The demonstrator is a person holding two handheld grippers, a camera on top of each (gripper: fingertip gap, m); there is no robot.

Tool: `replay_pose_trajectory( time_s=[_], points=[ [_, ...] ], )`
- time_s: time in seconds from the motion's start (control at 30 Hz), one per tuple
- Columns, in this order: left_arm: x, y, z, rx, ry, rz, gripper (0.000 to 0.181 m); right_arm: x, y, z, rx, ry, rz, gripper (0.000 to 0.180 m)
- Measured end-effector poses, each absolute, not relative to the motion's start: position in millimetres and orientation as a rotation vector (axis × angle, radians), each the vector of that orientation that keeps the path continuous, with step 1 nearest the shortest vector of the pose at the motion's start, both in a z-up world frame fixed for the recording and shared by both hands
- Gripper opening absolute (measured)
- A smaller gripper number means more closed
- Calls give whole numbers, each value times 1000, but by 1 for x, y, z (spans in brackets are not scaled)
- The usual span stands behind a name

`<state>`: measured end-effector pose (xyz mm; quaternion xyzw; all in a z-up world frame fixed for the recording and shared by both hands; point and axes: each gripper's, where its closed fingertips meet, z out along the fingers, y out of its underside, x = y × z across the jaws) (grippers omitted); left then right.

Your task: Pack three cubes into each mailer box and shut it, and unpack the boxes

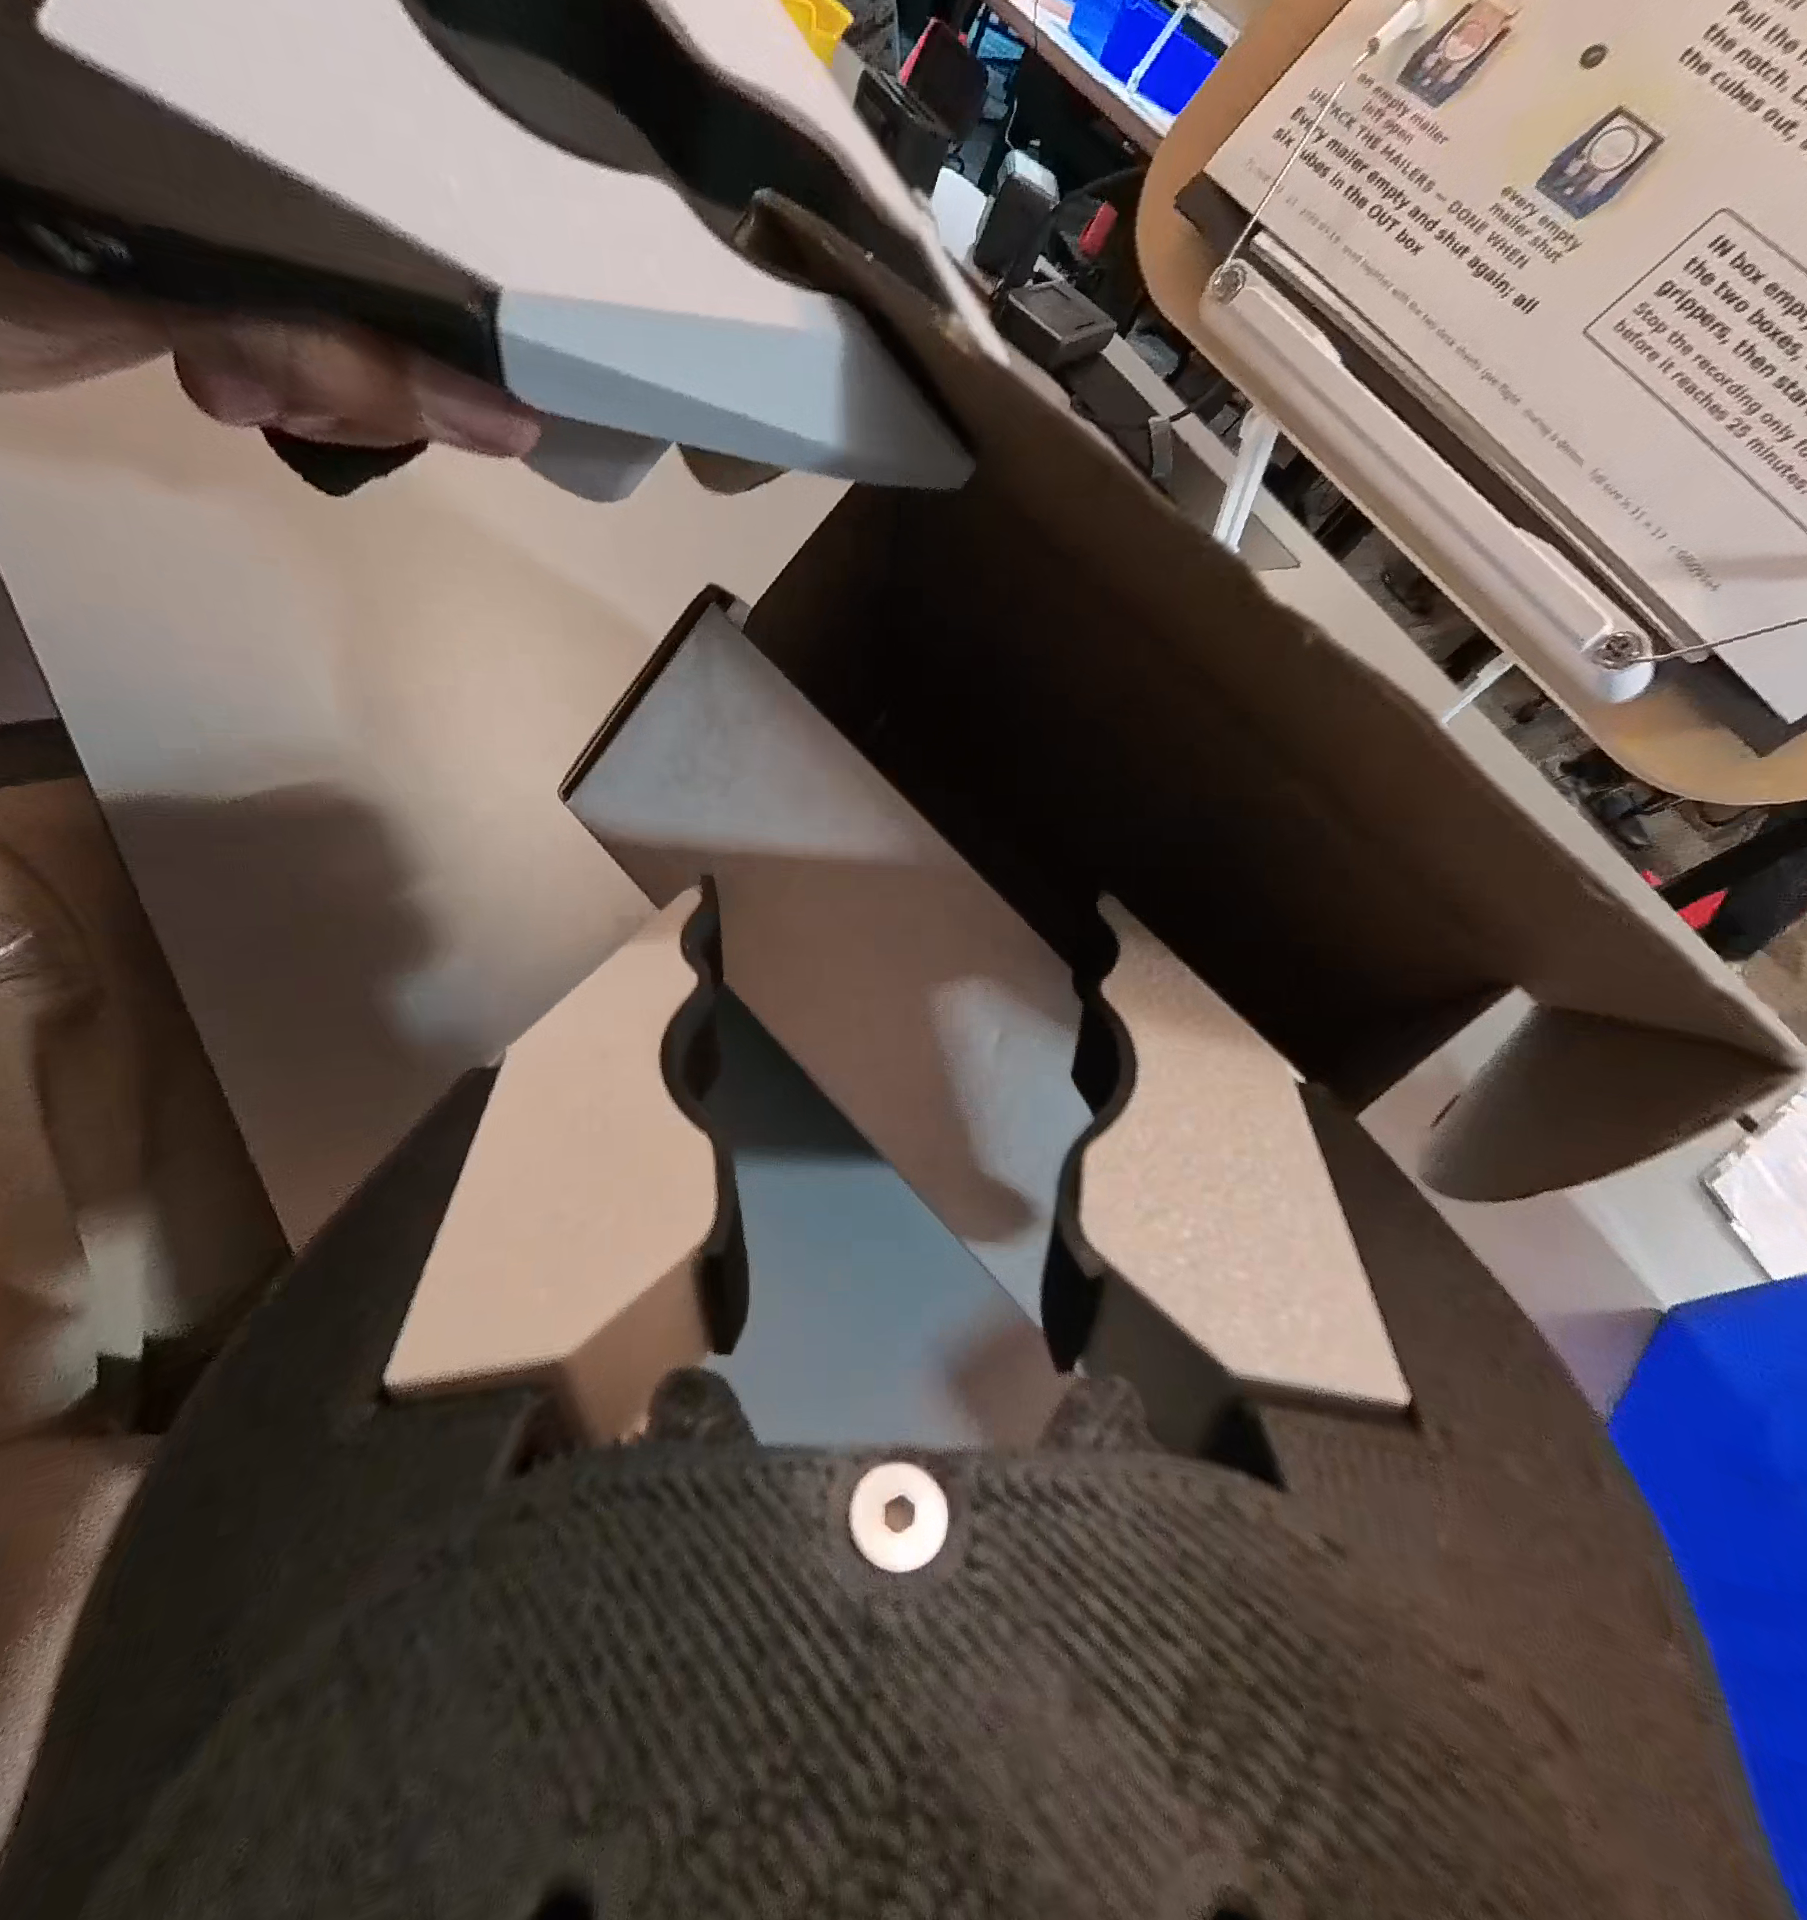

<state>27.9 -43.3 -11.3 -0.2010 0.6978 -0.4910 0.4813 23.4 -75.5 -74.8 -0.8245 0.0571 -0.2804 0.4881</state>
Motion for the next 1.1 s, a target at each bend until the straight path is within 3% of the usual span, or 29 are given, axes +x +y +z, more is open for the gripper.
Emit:
replay_pose_trajectory(
  time_s=[1.1],
  points=[
    [73,5,11,-717,1678,-1131,8,4,-77,-134,-2251,11,-548,40]
  ],
)
